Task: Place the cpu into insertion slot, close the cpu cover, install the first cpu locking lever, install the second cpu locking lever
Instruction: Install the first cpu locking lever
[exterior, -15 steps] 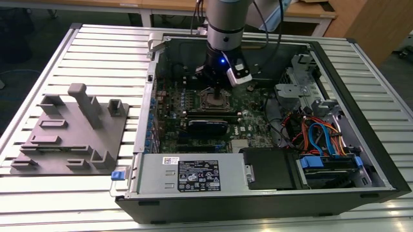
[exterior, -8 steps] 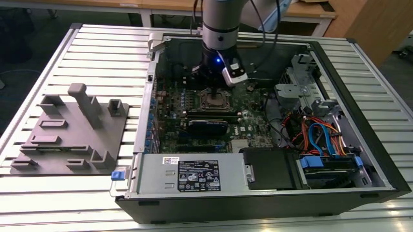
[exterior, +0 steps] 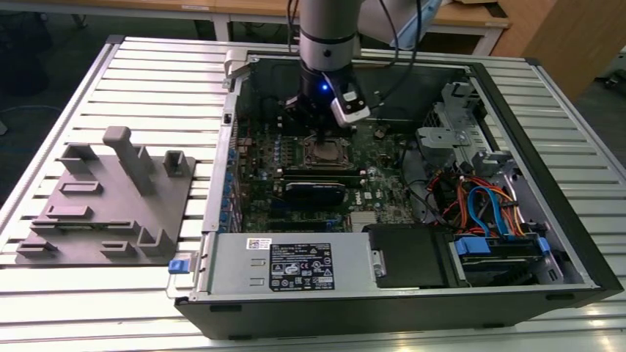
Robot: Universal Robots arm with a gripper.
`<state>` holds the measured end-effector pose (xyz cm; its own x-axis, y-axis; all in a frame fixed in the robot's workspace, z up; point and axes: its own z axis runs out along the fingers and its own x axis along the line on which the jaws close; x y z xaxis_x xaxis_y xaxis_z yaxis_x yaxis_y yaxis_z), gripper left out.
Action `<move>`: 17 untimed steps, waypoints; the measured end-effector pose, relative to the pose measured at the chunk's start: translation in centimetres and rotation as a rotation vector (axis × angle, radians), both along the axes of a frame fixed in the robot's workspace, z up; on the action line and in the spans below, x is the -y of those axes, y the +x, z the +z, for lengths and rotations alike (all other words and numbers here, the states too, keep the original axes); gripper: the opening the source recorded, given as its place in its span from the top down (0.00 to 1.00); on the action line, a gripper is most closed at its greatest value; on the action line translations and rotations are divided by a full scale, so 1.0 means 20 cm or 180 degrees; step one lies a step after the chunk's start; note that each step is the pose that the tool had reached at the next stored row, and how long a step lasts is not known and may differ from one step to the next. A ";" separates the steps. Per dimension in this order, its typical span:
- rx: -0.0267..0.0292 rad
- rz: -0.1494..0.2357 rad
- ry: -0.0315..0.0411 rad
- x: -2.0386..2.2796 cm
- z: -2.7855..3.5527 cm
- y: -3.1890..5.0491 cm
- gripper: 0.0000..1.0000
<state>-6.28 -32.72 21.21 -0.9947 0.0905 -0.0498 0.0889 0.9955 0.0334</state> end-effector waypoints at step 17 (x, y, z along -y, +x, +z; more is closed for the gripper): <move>0.0033 -0.0001 0.0225 -0.008 0.039 -0.033 0.90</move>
